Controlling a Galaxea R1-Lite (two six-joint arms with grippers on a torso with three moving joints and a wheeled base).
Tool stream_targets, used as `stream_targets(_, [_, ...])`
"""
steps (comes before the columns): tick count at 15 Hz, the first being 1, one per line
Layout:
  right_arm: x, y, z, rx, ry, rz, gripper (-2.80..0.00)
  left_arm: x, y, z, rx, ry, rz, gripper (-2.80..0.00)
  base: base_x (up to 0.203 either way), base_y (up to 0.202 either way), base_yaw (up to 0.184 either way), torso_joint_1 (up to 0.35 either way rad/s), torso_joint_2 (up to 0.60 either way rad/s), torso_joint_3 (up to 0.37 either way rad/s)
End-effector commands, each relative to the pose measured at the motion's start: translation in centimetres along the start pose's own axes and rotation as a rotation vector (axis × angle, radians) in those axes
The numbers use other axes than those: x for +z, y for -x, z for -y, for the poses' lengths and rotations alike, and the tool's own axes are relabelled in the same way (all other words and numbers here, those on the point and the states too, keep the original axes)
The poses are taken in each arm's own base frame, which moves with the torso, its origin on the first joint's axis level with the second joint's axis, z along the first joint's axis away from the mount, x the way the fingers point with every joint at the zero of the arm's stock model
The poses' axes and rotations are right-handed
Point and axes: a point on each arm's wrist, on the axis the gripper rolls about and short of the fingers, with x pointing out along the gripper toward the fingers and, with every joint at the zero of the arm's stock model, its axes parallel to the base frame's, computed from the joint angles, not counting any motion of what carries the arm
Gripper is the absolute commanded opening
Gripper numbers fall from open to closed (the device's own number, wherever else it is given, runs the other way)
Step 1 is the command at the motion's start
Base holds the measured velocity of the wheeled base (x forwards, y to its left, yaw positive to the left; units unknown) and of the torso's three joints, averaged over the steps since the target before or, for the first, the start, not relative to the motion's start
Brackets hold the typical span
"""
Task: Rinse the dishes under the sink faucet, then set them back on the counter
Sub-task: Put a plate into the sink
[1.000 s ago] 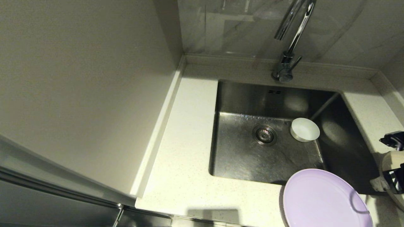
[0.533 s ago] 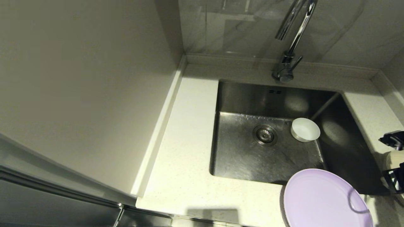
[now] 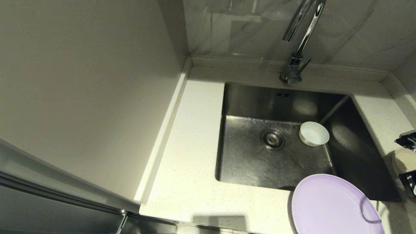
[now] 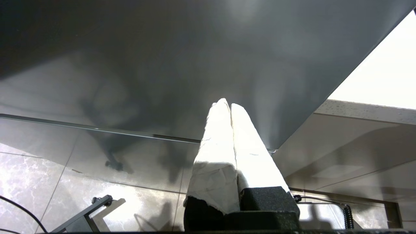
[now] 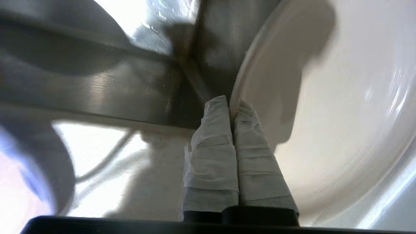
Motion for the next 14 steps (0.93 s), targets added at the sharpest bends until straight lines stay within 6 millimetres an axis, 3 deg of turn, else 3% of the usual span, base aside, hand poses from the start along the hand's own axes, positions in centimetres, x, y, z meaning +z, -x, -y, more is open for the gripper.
stream_targets(1, [-0.4, 1.7, -0.5, 0.023, 0.036, 0.064, -2.8, 0.0, 0.0, 0.0, 0.001, 0.0, 0.003, -2.8, 0.0, 0.0, 0.0, 0.0, 0.0, 0.0])
stream_targets(7, [0.7, 5.6, -3.0, 0.092, 0.171, 0.306, -2.8, 0.0, 0.0, 0.0, -0.001, 0.0, 0.003, -2.8, 0.0, 0.0, 0.0, 0.0, 0.0, 0.0])
stream_targets(11, [2.1, 6.4, -4.1, 0.101, 0.28, 0.433, -2.8, 0.0, 0.0, 0.0, 0.001, -0.001, 0.003, -2.8, 0.0, 0.0, 0.0, 0.0, 0.0, 0.0])
stream_targets(14, [4.0, 6.0, -6.0, 0.154, 0.365, 0.52, -2.8, 0.0, 0.0, 0.0, 0.001, 0.0, 0.003, -2.8, 0.0, 0.0, 0.0, 0.0, 0.0, 0.0])
